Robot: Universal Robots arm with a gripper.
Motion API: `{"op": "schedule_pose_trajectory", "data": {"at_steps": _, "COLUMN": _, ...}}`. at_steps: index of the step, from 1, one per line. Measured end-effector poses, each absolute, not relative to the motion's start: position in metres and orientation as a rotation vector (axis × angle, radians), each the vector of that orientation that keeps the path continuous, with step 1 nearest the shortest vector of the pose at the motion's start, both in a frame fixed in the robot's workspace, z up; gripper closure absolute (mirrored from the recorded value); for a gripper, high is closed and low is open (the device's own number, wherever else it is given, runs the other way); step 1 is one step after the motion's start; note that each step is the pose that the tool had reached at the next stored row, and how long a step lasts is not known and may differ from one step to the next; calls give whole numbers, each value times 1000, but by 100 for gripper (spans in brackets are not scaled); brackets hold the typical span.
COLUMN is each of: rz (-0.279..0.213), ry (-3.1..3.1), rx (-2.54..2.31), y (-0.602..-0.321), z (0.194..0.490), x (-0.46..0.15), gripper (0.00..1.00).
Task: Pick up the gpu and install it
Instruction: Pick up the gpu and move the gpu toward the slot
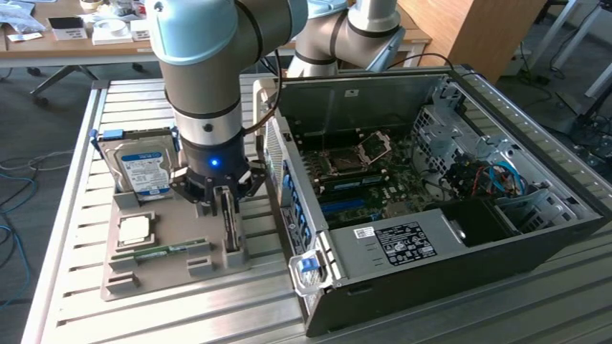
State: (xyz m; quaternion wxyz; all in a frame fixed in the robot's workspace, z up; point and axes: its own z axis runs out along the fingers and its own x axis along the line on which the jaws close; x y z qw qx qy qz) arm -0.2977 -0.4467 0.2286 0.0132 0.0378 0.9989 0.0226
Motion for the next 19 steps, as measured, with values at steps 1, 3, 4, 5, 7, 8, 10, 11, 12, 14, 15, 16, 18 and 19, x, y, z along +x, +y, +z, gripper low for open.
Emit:
{"op": "schedule_pose_trajectory", "data": {"at_steps": 1, "rz": 71, "ry": 3112, "rx": 118, "y": -447, "z": 229, "x": -298, "gripper": 58}}
{"op": "schedule_pose_trajectory", "data": {"at_steps": 3, "rz": 70, "ry": 3112, "rx": 118, "y": -447, "z": 229, "x": -298, "gripper": 58}}
{"op": "schedule_pose_trajectory", "data": {"at_steps": 4, "rz": 71, "ry": 3112, "rx": 118, "y": -447, "z": 229, "x": -298, "gripper": 58}}
{"op": "schedule_pose_trajectory", "data": {"at_steps": 5, "rz": 71, "ry": 3112, "rx": 118, "y": -447, "z": 229, "x": -298, "gripper": 58}}
{"op": "schedule_pose_trajectory", "data": {"at_steps": 7, "rz": 70, "ry": 3112, "rx": 118, "y": -447, "z": 229, "x": -298, "gripper": 58}}
{"op": "schedule_pose_trajectory", "data": {"at_steps": 8, "rz": 70, "ry": 3112, "rx": 118, "y": -447, "z": 229, "x": -298, "gripper": 60}}
{"op": "schedule_pose_trajectory", "data": {"at_steps": 10, "rz": 70, "ry": 3112, "rx": 118, "y": -447, "z": 229, "x": -298, "gripper": 66}}
{"op": "schedule_pose_trajectory", "data": {"at_steps": 11, "rz": 70, "ry": 3112, "rx": 118, "y": -447, "z": 229, "x": -298, "gripper": 73}}
{"op": "schedule_pose_trajectory", "data": {"at_steps": 12, "rz": 70, "ry": 3112, "rx": 118, "y": -447, "z": 229, "x": -298, "gripper": 73}}
{"op": "schedule_pose_trajectory", "data": {"at_steps": 14, "rz": 70, "ry": 3112, "rx": 118, "y": -447, "z": 229, "x": -298, "gripper": 73}}
{"op": "schedule_pose_trajectory", "data": {"at_steps": 15, "rz": 70, "ry": 3112, "rx": 118, "y": -447, "z": 229, "x": -298, "gripper": 73}}
{"op": "schedule_pose_trajectory", "data": {"at_steps": 16, "rz": 70, "ry": 3112, "rx": 118, "y": -447, "z": 229, "x": -298, "gripper": 73}}
{"op": "schedule_pose_trajectory", "data": {"at_steps": 18, "rz": 70, "ry": 3112, "rx": 118, "y": -447, "z": 229, "x": -298, "gripper": 73}}
{"op": "schedule_pose_trajectory", "data": {"at_steps": 19, "rz": 71, "ry": 3112, "rx": 118, "y": -447, "z": 229, "x": -298, "gripper": 73}}
